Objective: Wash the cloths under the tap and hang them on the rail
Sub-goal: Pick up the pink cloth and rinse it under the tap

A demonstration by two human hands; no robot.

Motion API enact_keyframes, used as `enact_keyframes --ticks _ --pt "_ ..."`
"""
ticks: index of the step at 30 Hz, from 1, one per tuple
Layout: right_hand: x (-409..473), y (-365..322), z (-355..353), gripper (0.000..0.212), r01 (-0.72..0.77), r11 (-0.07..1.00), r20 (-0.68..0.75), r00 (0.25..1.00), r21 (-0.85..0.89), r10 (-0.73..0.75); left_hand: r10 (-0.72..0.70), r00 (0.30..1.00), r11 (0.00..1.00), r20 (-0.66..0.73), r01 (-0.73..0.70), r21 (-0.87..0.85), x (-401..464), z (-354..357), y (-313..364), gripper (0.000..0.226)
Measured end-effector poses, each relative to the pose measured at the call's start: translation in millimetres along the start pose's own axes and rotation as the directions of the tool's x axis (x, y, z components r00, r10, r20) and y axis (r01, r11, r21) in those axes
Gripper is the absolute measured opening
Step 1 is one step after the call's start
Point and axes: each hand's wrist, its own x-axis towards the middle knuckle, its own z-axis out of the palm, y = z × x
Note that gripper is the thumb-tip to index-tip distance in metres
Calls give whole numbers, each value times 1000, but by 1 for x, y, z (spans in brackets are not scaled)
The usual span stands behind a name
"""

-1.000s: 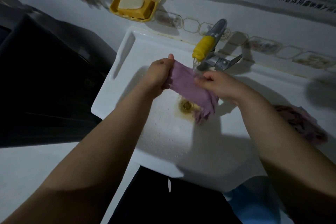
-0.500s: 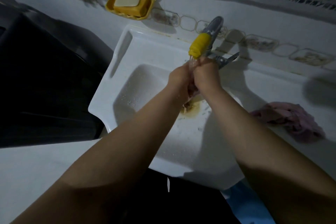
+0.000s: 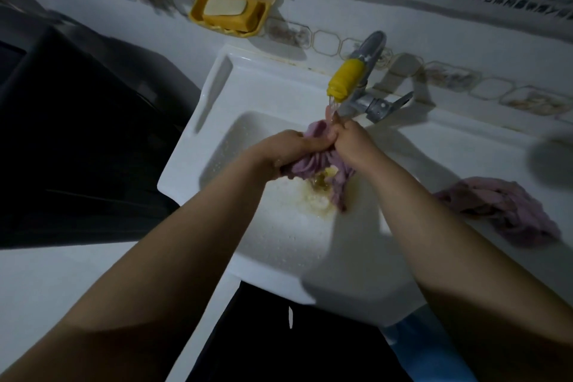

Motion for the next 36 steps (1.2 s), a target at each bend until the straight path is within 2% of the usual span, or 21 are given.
enact_keyframes --ticks 2,4,6,8,11,14,16,18,21,23,24,26,28,33,36 --pt "-7 2 -9 61 -57 998 50 997 -3 57 76 995 991 -71 -83 -107 -3 -9 3 27" --pt "-16 10 -12 56 -67 997 138 988 -43 72 138 978 958 -159 -172 -229 -3 -14 5 13" --pt "-23 18 -9 39 -58 995 249 966 -76 75 148 964 914 -222 -219 -341 -5 -12 7 13" --pt "-20 26 -7 29 -60 998 294 953 -31 67 150 958 893 -244 -238 -383 -4 -11 11 16" --pt "-10 44 -10 32 -73 996 309 947 -53 86 178 959 802 -219 -271 -532 -2 -18 12 19" --pt "-7 59 -9 28 -108 994 222 969 -13 108 169 954 671 -246 -295 -680 -1 -31 6 21" --pt "-8 61 -8 22 -101 989 121 989 110 88 107 952 671 -288 -282 -686 0 -33 0 26" --pt "-15 48 -6 19 -55 973 77 996 223 39 2 943 691 -334 -243 -681 5 -29 -7 30" --pt "-30 20 6 44 -31 932 61 998 362 10 -121 921 693 -370 -188 -696 19 -11 -7 38" --pt "-34 3 16 59 -13 955 47 999 296 -1 -158 906 704 -392 -175 -688 26 5 -2 34" --pt "-30 -3 18 60 3 971 -2 1000 238 -3 -158 906 710 -394 -173 -683 30 14 1 32" --pt "-18 -8 18 51 5 987 -165 986 161 22 -141 908 716 -394 -181 -674 33 30 6 31" --pt "-6 -12 16 46 -28 980 -278 957 196 83 -138 907 723 -399 -183 -666 35 39 11 29" --pt "-15 -7 39 52 -24 993 -221 974 120 50 -244 904 648 -351 -117 -752 35 26 11 29" --pt "-6 2 37 48 -55 995 -196 978 79 69 -209 947 635 -244 -58 -771 25 29 -1 33"
